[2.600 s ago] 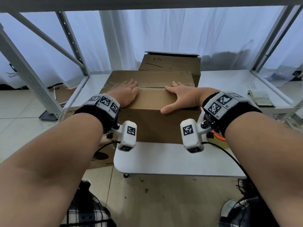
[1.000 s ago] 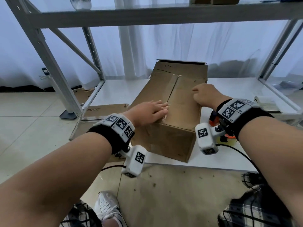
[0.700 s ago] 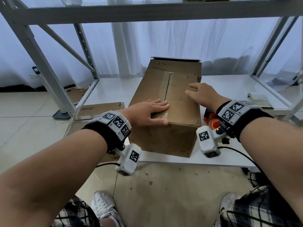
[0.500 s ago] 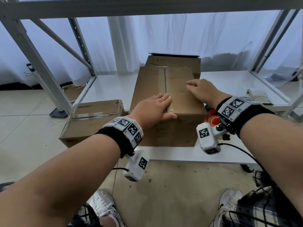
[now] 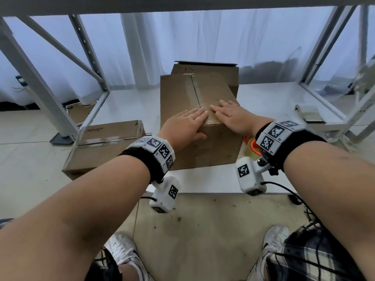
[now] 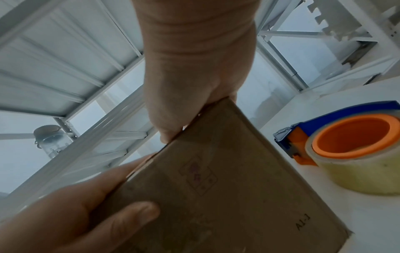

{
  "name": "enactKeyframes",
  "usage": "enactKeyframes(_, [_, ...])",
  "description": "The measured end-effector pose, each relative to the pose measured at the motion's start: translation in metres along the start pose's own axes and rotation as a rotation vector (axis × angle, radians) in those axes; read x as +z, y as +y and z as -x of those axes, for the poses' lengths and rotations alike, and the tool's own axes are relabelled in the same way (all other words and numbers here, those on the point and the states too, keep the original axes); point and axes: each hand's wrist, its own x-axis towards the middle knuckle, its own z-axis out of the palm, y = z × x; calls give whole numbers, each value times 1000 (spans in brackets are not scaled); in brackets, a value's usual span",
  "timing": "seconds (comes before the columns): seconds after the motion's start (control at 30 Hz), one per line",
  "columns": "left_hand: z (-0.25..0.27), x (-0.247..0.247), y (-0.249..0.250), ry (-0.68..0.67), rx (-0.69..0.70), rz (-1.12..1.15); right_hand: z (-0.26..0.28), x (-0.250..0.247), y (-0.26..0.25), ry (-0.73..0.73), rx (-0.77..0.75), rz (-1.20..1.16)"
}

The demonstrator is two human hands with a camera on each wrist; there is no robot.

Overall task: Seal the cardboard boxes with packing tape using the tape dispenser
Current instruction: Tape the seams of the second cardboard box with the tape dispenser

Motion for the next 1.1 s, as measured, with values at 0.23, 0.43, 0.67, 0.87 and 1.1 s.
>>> enactKeyframes(0.23, [-1,7,11,16,-166,-53,0,4,3,8,-11,95])
enactKeyframes(0.43, [-4,4,3,60,-78,32,-5,6,9,46,-16,48])
enactKeyframes(0.67, [0,6,0,154,33,113,-6,1,18,66,-72,-41])
enactKeyframes(0.87, [-21,-2,10,142,-14,92,1,-1,29,473,70,-307])
enactKeyframes(1.1, [-55,-3,13,60,-27,-106,-11,-8,69,360,479,-304])
